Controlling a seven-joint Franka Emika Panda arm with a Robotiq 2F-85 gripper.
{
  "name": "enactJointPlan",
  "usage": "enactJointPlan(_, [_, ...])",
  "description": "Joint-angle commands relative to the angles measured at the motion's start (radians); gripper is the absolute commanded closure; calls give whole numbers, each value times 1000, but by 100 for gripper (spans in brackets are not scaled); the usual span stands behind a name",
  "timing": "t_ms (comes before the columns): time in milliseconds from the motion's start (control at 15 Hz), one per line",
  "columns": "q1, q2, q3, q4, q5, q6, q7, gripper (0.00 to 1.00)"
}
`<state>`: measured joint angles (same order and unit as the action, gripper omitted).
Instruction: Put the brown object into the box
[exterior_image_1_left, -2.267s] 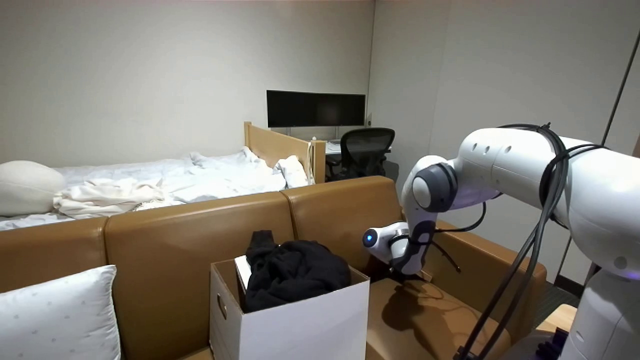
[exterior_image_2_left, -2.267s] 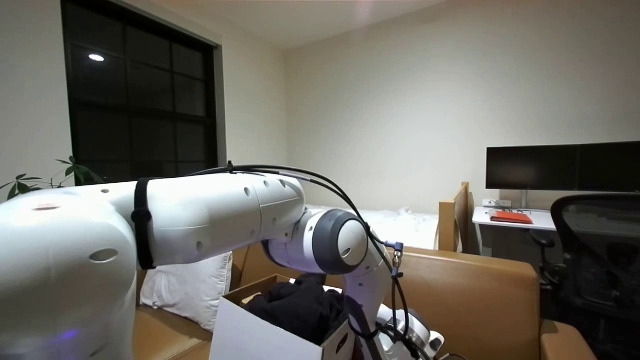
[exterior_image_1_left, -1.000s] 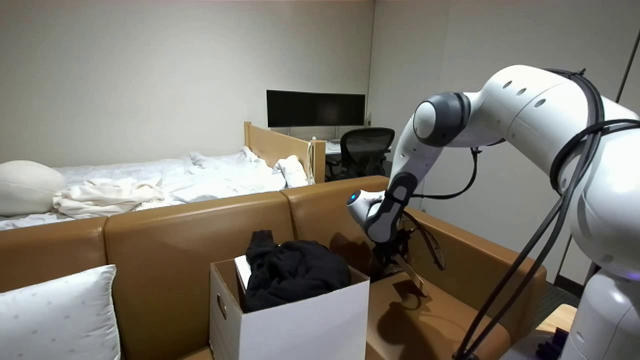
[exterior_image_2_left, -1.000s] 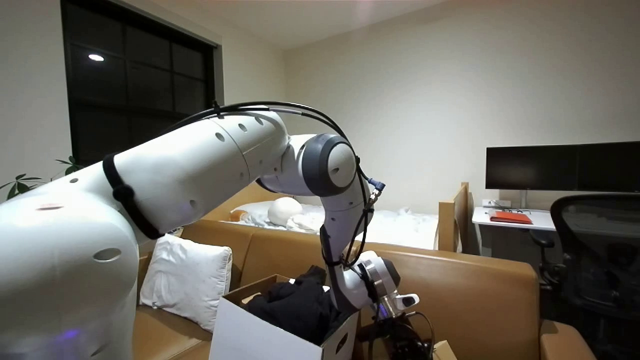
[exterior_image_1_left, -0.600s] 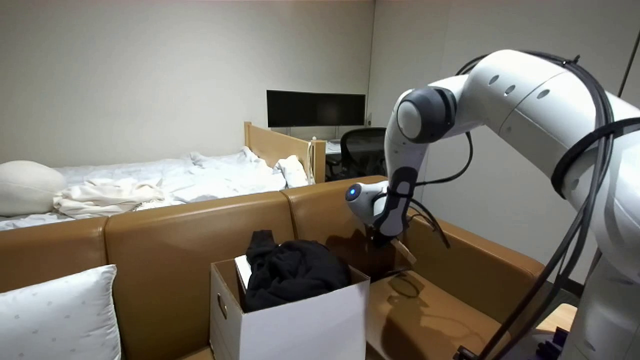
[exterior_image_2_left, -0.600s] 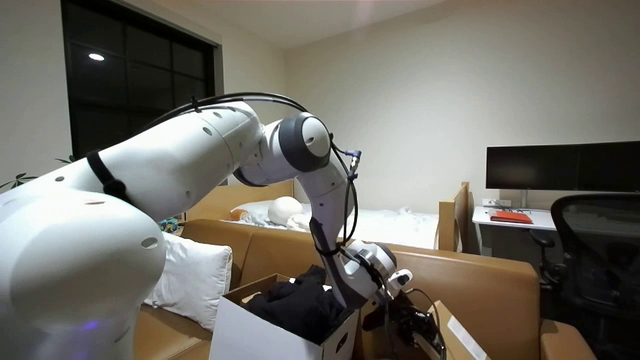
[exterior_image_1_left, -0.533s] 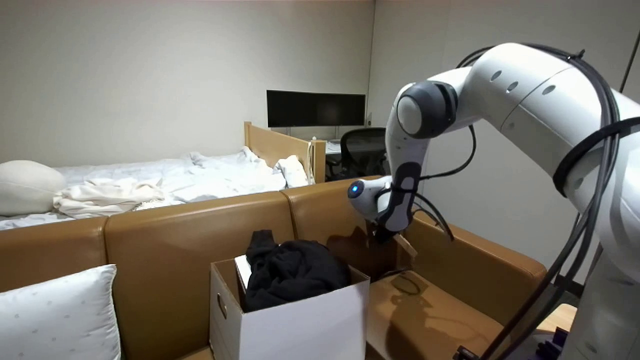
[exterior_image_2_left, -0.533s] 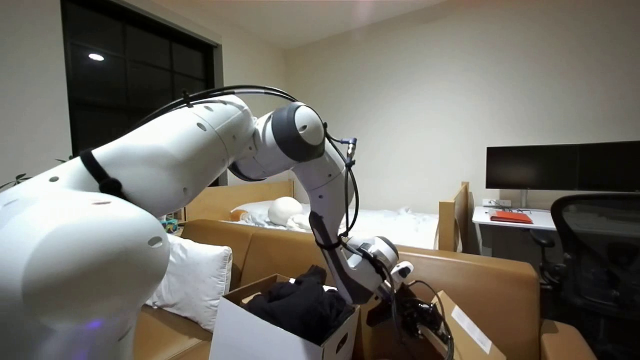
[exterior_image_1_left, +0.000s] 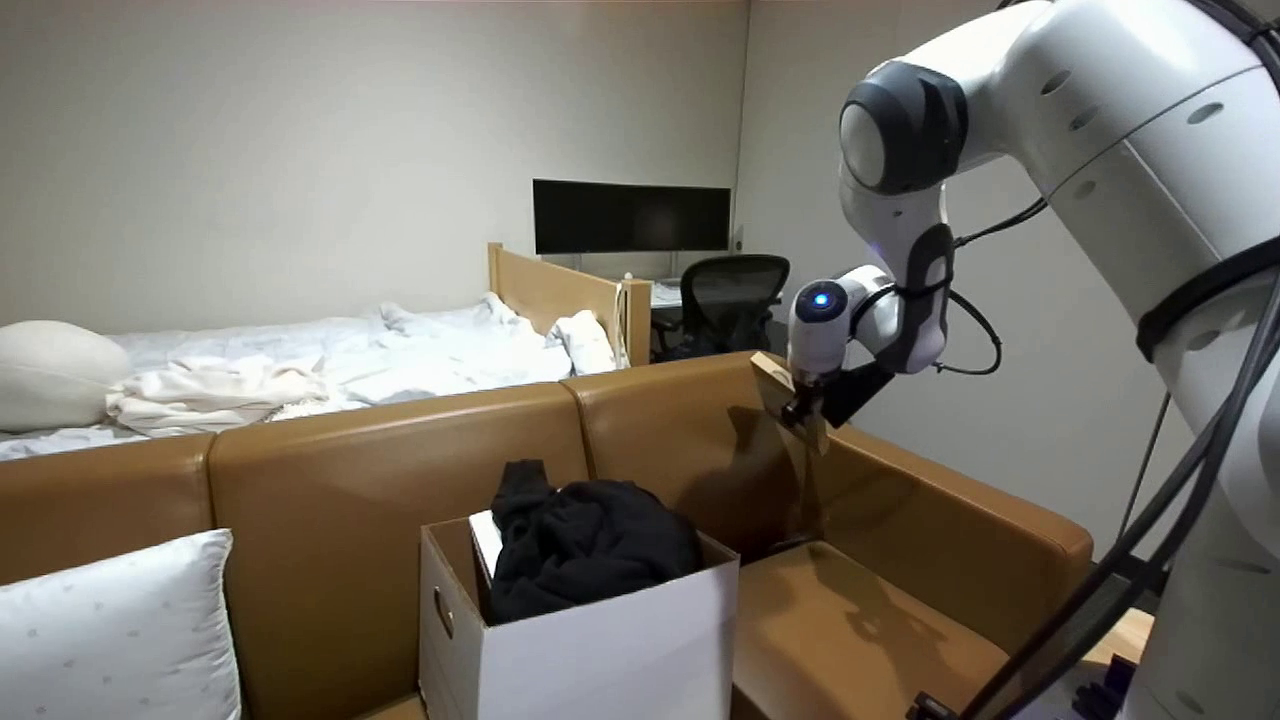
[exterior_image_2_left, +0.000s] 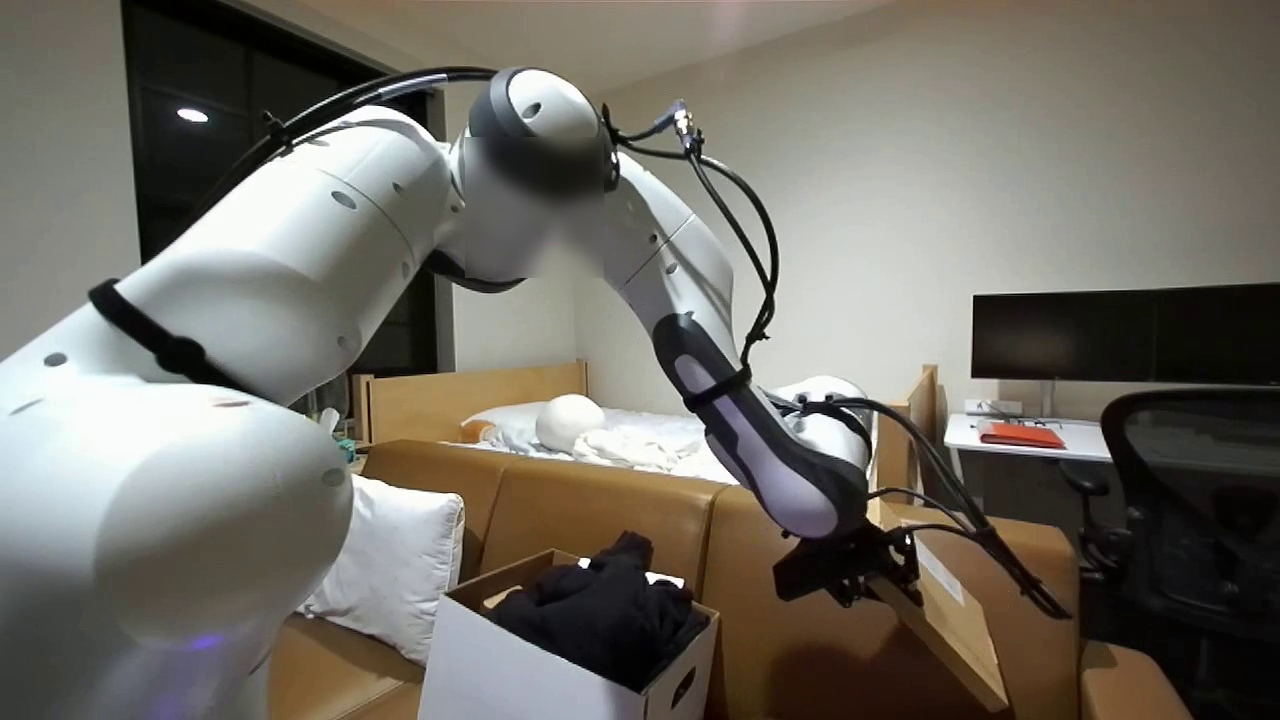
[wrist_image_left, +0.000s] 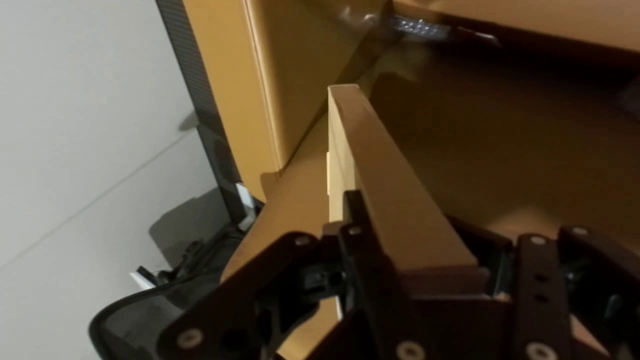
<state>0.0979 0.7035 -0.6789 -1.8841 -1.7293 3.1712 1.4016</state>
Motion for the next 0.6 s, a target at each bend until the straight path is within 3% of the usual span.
enactJointPlan(0, [-1,-45,-8,-50,-110,64,-21,93])
enactJointPlan(67, [-11,-15,-3,-19,-68,65,-3,74])
enactJointPlan(133, [-145,-96,159,-75,26,-36,-203,74])
enactJointPlan(200, [-143,-96,159,-78,22,-36,-203,74])
enactJointPlan(267, [-141,-96,159,-78,22,-36,-203,93])
enactJointPlan(333, [-156,-89,190,-111,11,-25,-236,93])
enactJointPlan(400, [-63,-67,95,-112,-19,120,-180,93])
enactJointPlan(467, [-85,-112,131,-136,-44,154,-182,93])
enactJointPlan(533, [-208,-216,273,-218,35,111,-344,93])
